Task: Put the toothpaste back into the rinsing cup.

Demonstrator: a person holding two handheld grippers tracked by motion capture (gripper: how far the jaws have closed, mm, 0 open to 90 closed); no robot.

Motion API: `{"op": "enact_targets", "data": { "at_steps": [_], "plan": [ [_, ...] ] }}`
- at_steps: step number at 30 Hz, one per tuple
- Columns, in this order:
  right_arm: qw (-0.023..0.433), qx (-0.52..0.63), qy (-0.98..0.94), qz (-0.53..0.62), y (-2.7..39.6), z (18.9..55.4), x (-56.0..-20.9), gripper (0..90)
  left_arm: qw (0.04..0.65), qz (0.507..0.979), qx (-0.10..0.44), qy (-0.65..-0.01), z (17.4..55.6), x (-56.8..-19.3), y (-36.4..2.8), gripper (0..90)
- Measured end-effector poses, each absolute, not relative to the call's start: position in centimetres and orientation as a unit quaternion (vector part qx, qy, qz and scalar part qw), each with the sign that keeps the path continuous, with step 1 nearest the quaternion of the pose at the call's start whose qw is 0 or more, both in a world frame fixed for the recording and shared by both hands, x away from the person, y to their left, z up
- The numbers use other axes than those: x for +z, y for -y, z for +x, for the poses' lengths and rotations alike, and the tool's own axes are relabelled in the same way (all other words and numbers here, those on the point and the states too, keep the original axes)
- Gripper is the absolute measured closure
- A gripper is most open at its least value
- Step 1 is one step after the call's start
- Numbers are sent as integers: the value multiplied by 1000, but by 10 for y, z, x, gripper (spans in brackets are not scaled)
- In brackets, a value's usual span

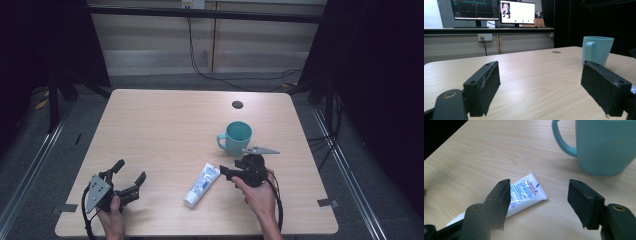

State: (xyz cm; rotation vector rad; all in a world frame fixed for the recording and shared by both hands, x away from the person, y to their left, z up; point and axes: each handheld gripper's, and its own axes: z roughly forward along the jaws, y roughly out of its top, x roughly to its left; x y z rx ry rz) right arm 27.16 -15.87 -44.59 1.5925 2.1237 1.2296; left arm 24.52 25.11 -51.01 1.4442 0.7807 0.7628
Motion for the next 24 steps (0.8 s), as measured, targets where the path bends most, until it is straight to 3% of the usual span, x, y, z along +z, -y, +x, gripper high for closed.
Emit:
{"op": "enact_targets", "data": {
  "at_steps": [6, 24],
  "plan": [
    [67, 402, -725, 555, 151, 280, -439, 295, 617, 628, 332, -339, 245, -510, -251, 156],
    [-3, 347, -729, 591, 131, 298, -444, 319, 621, 625, 328, -340, 245, -510, -251, 156]
  ]
}}
